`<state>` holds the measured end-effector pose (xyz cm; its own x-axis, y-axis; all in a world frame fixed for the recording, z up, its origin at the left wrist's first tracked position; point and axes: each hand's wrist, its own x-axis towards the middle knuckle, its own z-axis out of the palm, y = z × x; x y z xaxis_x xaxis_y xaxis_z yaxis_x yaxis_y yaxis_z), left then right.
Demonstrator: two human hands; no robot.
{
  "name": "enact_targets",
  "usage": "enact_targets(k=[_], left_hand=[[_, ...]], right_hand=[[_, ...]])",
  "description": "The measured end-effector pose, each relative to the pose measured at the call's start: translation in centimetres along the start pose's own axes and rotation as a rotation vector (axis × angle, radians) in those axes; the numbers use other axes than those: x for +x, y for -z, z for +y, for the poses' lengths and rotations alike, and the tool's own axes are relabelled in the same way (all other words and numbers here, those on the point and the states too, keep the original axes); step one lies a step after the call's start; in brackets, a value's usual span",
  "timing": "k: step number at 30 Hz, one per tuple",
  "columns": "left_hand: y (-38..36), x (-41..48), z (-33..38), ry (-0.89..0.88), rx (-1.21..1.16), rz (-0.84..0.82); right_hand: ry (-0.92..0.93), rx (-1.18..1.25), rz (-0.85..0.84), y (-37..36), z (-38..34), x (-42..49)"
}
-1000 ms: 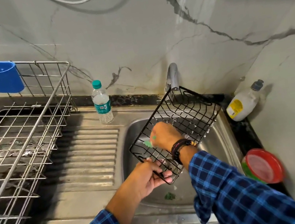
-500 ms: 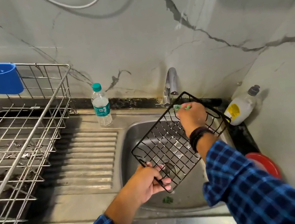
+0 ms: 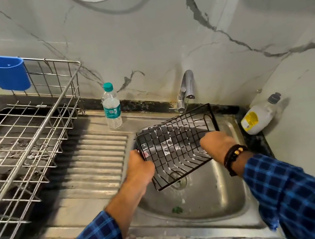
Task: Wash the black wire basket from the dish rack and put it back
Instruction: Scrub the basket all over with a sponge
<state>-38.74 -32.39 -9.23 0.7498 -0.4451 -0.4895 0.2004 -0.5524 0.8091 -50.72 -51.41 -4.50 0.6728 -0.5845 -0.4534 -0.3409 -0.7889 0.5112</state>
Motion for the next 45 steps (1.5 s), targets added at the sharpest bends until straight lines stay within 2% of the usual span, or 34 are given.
enact_targets(k=[2,3,7,10,15,20,24,27,29,32,35,37,39,45], left_hand=[[0.1,0.8,-1.0,-0.088,0.046,-0.032],[0.1,1.1,-1.4,-0.129,0.098,-0.025],[0.6,-0.9,0.0,-0.199,0.314,0.106],[0.7,-1.9,0.8,-0.222,0.313,0.128],[0.4,-1.8,0.3,-0.197,0.254,0.097],[0.3,-2.8,-0.5,-0.148,0.155,0.003],[0.0,-3.3,-0.2,-0.153,0.090,0.069],[0.1,-3.5,0.1,-0.167,0.079,0.083],[-0.2,-3.7,0.1,-0.178,0.056,0.110],[-1.5,-3.3,0.2,-0.177,0.009,0.100],[-2.3,-2.6,0.4,-0.185,-0.079,0.061],[-2.3,-2.5,0.7,-0.168,-0.129,0.077],[-2.0,-2.8,1.0,-0.162,-0.150,0.082],[-1.8,-2.6,-0.4,-0.195,-0.104,0.029]], right_hand=[[0.025,0.006,0.009,-0.3,0.0,-0.3],[0.014,0.028,0.068,-0.2,0.2,-0.4],[-0.039,0.022,0.424,0.7,0.8,-1.5],[-0.088,-0.032,0.458,0.4,0.4,-1.6],[-0.013,0.133,0.342,-1.6,-1.8,-0.5],[-0.081,0.258,0.248,-2.8,-2.8,-1.0],[-0.056,0.376,0.198,-4.2,-4.2,-1.7],[-0.187,0.582,0.190,-4.0,-3.6,-2.3],[-0.210,0.693,0.215,-2.9,-3.9,-2.6],[-0.118,0.830,0.247,-0.3,-7.6,-3.6],[0.067,0.921,0.290,1.2,-11.4,-4.5],[0.111,0.930,0.340,1.0,-11.3,-4.3],[0.074,0.881,0.347,0.5,-9.6,-3.8],[-0.232,0.664,0.295,-1.7,-1.0,-2.6]])
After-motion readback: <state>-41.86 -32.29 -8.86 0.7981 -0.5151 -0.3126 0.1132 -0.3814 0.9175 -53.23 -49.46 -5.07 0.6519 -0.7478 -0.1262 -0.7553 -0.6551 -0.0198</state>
